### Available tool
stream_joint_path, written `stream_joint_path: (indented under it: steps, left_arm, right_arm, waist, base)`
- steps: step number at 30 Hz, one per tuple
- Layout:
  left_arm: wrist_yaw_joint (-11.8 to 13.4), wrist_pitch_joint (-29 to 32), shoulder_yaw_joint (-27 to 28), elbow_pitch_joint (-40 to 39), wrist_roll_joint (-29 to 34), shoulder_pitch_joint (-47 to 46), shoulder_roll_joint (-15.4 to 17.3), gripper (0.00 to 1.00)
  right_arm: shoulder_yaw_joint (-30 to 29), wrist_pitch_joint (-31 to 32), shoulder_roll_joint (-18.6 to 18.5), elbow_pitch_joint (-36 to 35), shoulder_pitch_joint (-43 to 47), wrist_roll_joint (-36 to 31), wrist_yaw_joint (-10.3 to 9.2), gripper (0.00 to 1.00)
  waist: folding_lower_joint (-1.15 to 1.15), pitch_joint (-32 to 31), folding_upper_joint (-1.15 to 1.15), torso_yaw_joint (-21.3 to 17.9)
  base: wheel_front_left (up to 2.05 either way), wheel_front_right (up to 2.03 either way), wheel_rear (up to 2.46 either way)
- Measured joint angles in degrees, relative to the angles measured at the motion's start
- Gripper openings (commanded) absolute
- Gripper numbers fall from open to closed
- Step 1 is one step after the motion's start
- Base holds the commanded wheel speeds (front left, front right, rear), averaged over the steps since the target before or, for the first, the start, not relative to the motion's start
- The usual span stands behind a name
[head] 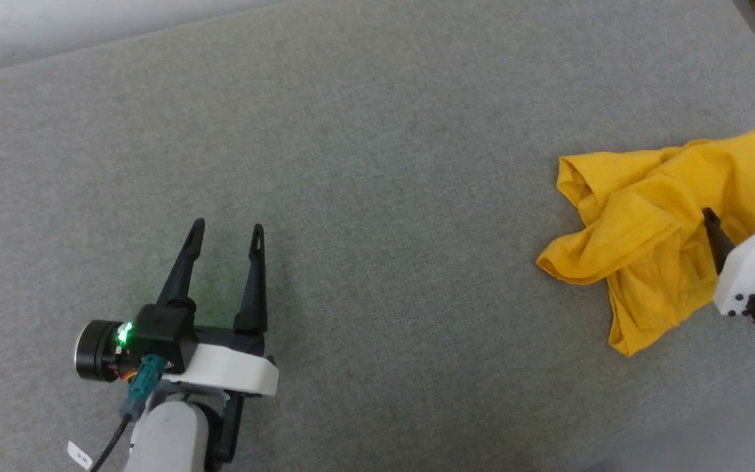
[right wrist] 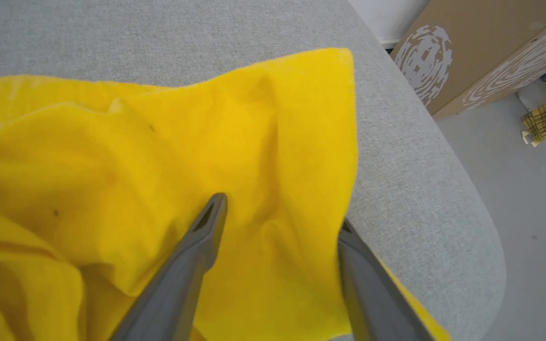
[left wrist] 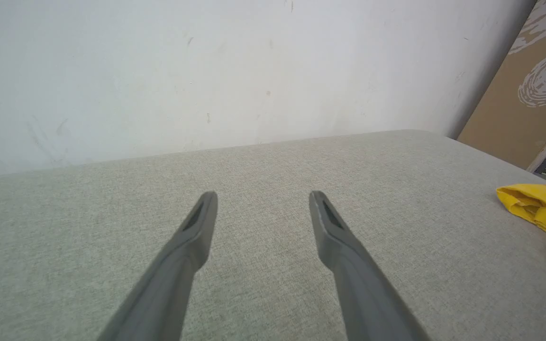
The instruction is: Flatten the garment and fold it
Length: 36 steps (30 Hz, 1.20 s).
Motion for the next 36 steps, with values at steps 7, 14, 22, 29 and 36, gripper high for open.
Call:
stream_joint_path:
  steps: [7, 14, 22, 29, 36]
  left_arm:
    - [0.4, 0.0, 0.2, 0.0, -1.4, 0.3, -0.5, 1.0]
    - [1.8, 0.0, 1.4, 0.3, -3.3, 4.1, -1.6, 1.0]
    - [2.8, 0.0, 2.5, 0.1, -3.9, 6.4, -2.1, 1.0]
    - [3.1, 0.0, 5.0, -0.2, -4.3, 6.6, -1.9, 1.0]
    - [3.1, 0.0, 9.3, -0.6, -3.7, 7.1, 1.5, 1.0]
  right_arm:
    - [-1.9, -6.0, -3.1, 4.6, 1.9, -3.6, 0.0, 1.0]
    - [-4.2, -8.0, -3.5, 0.0, 9.3, -7.0, 0.0, 1.0]
    - [-9.0, -8.3, 3.2, -18.0, 20.2, -10.5, 0.0, 1.0]
    - [-10.5, -6.6, 10.1, -36.1, 26.8, -11.8, 0.0, 1.0]
    - [-10.4, -4.7, 15.1, -50.8, 31.7, -12.4, 0.0, 1.0]
  waist:
    - [-0.02, -3.3, 0.0, 1.1]
    - [-0.02, -8.3, 0.0, 2.5]
    - [-0.02, -12.1, 0.0, 6.6]
    - [-0.02, -14.0, 0.0, 11.9]
    - [-0.01, -15.1, 0.0, 17.1]
  base:
    - [0.0, 0.0, 0.0]
    - [0.0, 0.0, 0.0]
    - [0.0, 0.0, 0.0]
    - [0.0, 0.0, 0.0]
    - [0.0, 0.0, 0.0]
